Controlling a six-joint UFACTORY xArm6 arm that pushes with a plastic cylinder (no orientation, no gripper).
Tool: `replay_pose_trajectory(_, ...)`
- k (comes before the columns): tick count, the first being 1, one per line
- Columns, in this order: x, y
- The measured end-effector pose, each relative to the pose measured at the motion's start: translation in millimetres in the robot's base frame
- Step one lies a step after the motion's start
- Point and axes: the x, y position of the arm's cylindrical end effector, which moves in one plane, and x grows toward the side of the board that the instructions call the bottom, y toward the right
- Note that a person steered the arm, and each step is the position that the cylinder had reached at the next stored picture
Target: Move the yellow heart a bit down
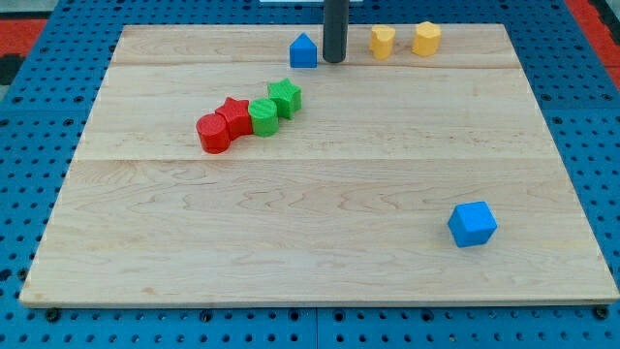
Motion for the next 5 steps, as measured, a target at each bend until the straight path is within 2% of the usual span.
replay_pose_trajectory(1,-51.5,-8.2)
replay_pose_trajectory(3,-52.8,77.5)
replay_pose_trajectory(4,-43.9,95.7)
replay_pose_trajectory(5,-20.3,86.2)
